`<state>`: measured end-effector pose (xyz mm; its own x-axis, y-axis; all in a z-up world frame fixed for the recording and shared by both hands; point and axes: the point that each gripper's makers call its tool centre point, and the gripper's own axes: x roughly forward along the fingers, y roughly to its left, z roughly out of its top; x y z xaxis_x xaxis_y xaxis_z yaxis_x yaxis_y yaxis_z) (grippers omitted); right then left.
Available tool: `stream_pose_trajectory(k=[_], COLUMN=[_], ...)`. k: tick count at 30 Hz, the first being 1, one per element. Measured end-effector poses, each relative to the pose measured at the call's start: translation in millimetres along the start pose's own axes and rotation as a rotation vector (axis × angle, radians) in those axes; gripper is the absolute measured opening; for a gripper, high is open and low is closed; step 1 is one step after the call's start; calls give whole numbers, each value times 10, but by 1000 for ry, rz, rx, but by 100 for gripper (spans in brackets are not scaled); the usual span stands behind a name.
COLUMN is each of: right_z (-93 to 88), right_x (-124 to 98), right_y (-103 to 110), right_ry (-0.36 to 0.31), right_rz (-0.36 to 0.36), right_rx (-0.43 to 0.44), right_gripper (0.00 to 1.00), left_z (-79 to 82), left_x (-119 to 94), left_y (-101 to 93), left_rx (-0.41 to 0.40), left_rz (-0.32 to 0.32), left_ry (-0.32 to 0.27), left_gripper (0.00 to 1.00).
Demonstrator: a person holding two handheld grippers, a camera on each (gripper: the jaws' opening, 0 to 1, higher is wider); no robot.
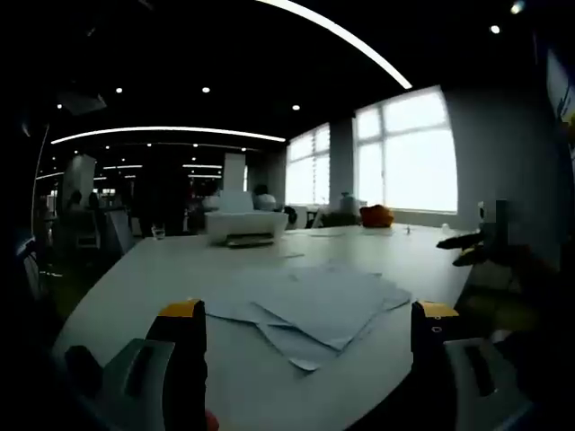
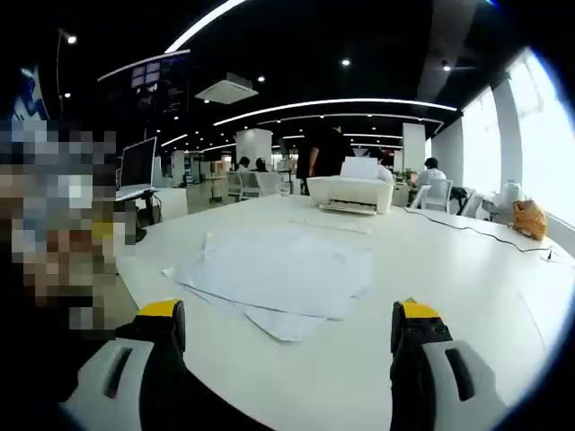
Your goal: Organize the stack of printing papers by aligning and flattening the scattered papers on the table
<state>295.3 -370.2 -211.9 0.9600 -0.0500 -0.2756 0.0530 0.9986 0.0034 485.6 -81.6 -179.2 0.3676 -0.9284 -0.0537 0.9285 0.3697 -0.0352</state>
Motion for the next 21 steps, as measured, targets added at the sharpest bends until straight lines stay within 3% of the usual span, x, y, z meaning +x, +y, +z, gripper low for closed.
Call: stream_pose_trajectory(k=[21], right_z=[-55], right_x=[26], right_y=[16], right_ry=[23], right_rz=[5], right_rx=[-7], right_gripper=[90], left_z=[1], left_x=[0], left_y=[2], left_rx=[-1], left_rz=[-1], left_ry=[-3], left_gripper=[97])
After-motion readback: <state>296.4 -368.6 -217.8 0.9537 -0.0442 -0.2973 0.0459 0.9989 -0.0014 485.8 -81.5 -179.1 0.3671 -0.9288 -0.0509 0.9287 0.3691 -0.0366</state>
